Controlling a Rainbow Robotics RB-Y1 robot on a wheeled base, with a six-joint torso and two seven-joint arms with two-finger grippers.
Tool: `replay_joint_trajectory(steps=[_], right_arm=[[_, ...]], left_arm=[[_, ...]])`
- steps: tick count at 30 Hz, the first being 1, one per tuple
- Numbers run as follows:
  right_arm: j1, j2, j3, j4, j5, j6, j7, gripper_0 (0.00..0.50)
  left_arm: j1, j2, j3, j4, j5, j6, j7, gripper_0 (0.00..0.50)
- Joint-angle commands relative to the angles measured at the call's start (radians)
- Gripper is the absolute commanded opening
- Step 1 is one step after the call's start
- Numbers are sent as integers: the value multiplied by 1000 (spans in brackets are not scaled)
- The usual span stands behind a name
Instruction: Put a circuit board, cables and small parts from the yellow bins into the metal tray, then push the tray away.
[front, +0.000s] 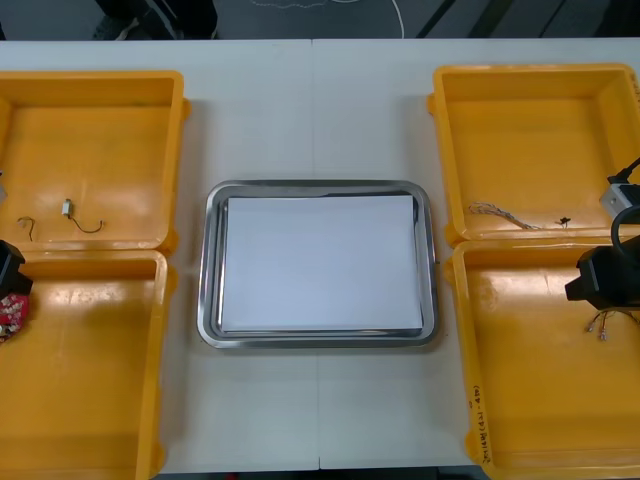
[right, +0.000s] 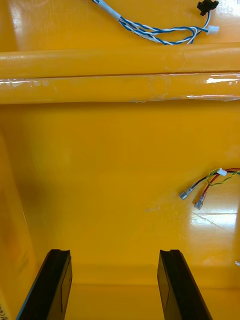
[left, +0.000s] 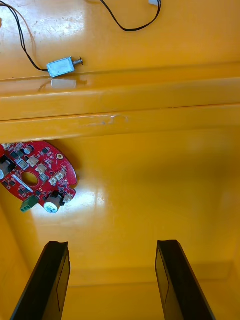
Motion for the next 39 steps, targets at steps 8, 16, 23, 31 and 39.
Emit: replay_joint_trajectory(steps=[8, 16, 23, 31, 39], right_arm=[[11, -42, -30, -31, -7, 4, 6, 500], [11, -42, -30, -31, -7, 4, 6, 500], [11, -42, -30, -31, -7, 4, 6, 500], [11, -42, -30, -31, -7, 4, 6, 500], [11, -42, -30, -31, -7, 4, 6, 500]], left_arm=[[18, -7, 30, -7, -8, 6, -61, 500], [18, -7, 30, -7, -8, 6, -61, 500], [18, -7, 30, -7, -8, 6, -61, 500], [18, -7, 30, -7, -8, 6, -61, 500], [18, -7, 30, -7, -8, 6, -61, 500]])
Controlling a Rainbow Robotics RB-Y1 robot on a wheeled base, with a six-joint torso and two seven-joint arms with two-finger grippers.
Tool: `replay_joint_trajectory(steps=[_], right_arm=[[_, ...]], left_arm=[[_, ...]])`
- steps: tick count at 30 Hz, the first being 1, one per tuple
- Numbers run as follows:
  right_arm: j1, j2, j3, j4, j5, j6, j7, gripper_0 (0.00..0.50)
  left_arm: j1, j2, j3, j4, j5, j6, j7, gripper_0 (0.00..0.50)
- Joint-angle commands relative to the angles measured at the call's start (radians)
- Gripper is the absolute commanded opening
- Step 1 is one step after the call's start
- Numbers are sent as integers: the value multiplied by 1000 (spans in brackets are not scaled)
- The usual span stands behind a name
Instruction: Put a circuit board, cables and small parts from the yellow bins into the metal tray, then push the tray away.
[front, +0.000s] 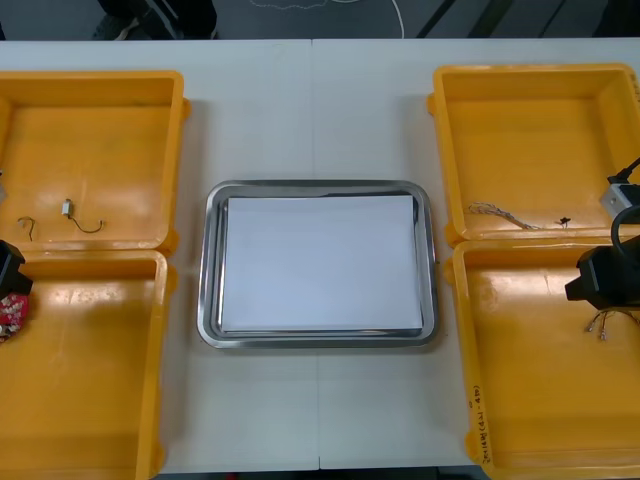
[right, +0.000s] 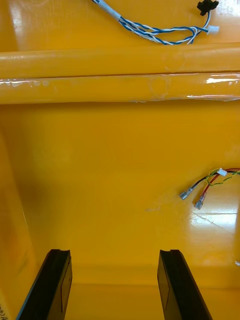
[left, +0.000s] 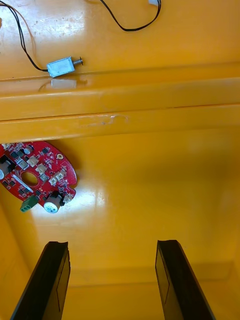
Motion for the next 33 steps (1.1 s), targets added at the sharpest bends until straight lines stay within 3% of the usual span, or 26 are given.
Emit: replay_joint_trajectory(steps=[1, 33], right_arm=[[11, -42, -30, -31, -7, 4, 6, 500], [11, -42, -30, -31, -7, 4, 6, 500]], left_arm=[[18, -7, 30, -7, -8, 6, -61, 500], [18, -7, 30, -7, -8, 6, -61, 500]])
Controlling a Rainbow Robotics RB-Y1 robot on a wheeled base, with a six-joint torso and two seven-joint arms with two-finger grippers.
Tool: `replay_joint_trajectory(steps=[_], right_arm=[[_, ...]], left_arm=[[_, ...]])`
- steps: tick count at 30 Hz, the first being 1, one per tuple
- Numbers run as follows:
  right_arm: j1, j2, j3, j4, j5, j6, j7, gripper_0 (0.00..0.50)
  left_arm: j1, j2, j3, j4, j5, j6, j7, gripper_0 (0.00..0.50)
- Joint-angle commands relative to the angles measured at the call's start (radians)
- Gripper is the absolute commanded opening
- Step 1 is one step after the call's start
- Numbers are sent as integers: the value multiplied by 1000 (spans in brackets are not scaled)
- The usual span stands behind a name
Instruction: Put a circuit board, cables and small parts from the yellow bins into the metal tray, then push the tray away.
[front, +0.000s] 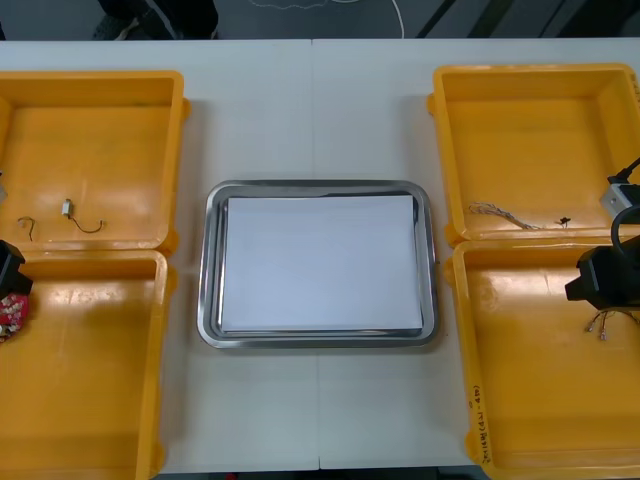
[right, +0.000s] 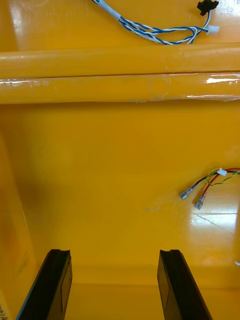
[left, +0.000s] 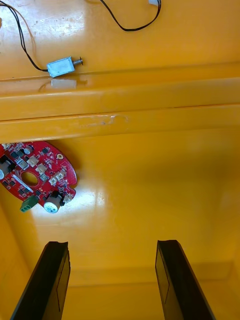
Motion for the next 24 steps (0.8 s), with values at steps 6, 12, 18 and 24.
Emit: replay_joint_trajectory(steps=[6, 12, 18, 24], right_arm=[[11, -42, -30, -31, -7, 4, 6, 500], [11, -42, -30, -31, -7, 4, 6, 500], [11, -42, -30, -31, -7, 4, 6, 500], [11, -42, -30, -31, -7, 4, 6, 500]], left_arm=[[18, -7, 30, -7, -8, 6, -61, 500], [18, -7, 30, -7, -8, 6, -61, 500], [18, -7, 30, -7, -8, 6, -61, 500], [18, -7, 30, -7, -8, 6, -61, 500]])
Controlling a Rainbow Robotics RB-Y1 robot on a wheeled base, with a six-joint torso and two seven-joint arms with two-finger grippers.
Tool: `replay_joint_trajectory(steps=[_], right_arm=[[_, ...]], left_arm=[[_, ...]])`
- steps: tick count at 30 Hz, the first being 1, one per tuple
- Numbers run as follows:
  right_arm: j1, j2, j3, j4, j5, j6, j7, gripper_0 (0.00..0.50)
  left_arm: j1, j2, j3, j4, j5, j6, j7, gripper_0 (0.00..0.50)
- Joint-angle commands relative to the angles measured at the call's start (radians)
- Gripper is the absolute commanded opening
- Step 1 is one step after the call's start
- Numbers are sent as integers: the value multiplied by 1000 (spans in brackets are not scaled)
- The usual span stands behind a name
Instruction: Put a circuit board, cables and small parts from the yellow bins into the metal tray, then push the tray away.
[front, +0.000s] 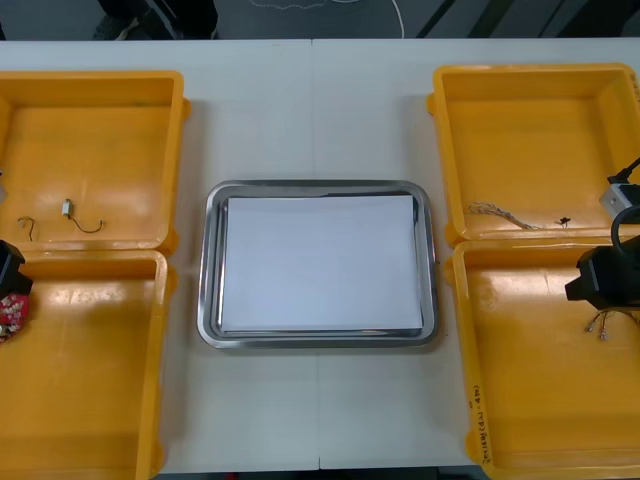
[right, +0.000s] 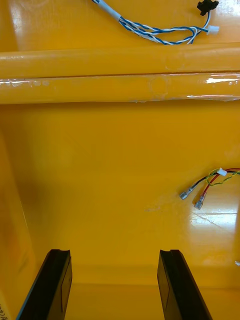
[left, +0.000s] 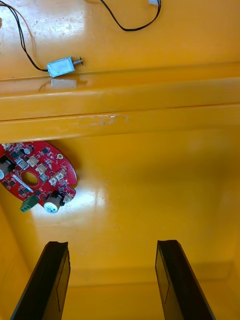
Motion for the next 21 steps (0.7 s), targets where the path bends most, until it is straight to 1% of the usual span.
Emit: replay_joint_trajectory(steps=[1, 21], right_arm=[[11, -42, -30, -31, -7, 4, 6, 500], [11, -42, -30, -31, -7, 4, 6, 500]], left_arm=[[18, -7, 30, -7, -8, 6, -61, 500], [18, -7, 30, -7, -8, 6, -61, 500]])
